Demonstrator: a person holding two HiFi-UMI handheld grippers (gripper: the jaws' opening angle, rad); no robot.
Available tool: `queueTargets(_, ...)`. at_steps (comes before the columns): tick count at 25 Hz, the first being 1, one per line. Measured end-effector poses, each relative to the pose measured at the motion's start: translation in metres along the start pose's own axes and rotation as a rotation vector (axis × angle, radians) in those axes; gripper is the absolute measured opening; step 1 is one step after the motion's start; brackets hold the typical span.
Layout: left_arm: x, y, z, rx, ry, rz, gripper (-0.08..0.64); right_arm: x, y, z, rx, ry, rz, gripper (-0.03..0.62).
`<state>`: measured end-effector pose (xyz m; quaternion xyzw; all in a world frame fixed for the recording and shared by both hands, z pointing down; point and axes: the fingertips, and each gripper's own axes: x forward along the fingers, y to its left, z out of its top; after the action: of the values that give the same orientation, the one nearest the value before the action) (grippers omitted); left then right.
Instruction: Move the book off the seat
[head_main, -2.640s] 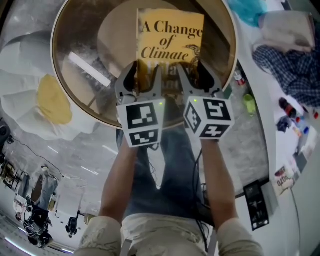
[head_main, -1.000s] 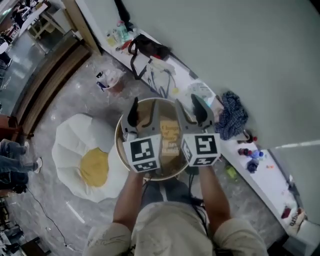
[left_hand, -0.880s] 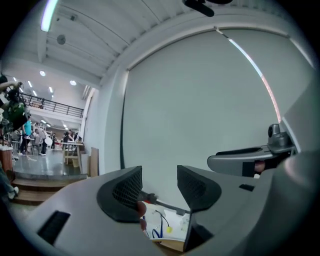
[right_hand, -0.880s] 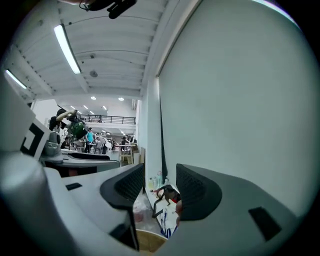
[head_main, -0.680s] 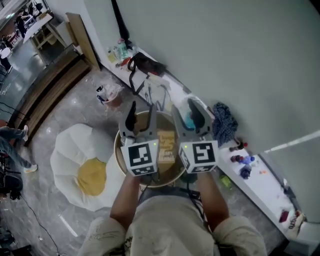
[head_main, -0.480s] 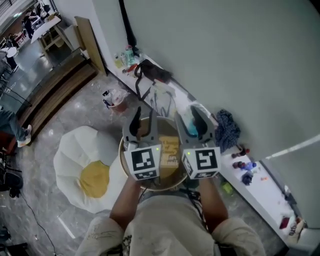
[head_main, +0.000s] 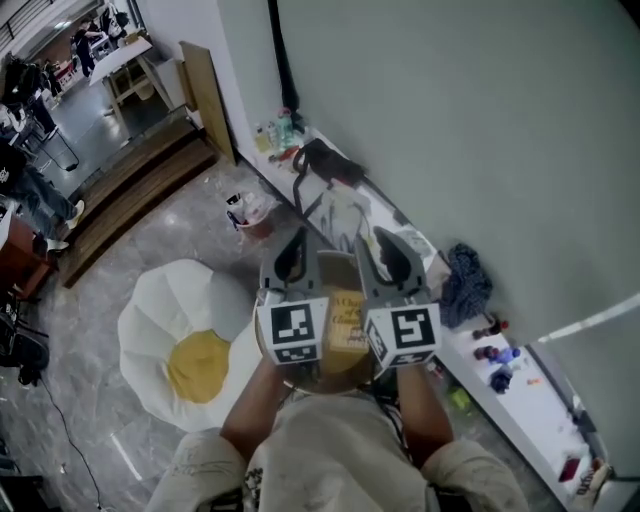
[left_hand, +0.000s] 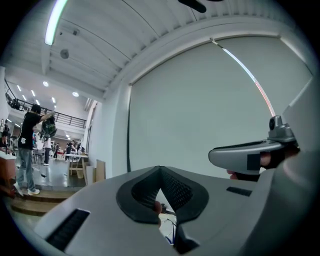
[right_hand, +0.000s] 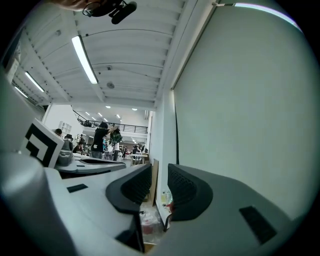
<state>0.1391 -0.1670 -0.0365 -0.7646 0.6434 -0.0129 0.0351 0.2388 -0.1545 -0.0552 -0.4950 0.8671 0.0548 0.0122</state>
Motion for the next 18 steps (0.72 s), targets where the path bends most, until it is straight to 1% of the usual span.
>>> queueTargets(4, -0.004, 0.005, 0.006, 0.021, -0.018, 0.01, 0.002, -0.002, -0.002, 0.004, -0.012, -0.015, -0.048, 0.005)
queueTargets(8, -0.009, 0.011, 0.018, 0.003, -0.057, 0.022, 0.002, -0.003, 0.001, 0.011, -0.048, -0.025, -0.068, 0.005)
queueTargets(11, -0.009, 0.008, 0.025, -0.008, -0.088, 0.02, 0.002, -0.003, -0.002, 0.011, -0.056, -0.027, -0.08, 0.004)
queueTargets(18, -0.009, 0.006, 0.025, -0.002, -0.102, 0.016, 0.002, -0.001, -0.004, 0.005, -0.053, -0.016, -0.107, 0.002)
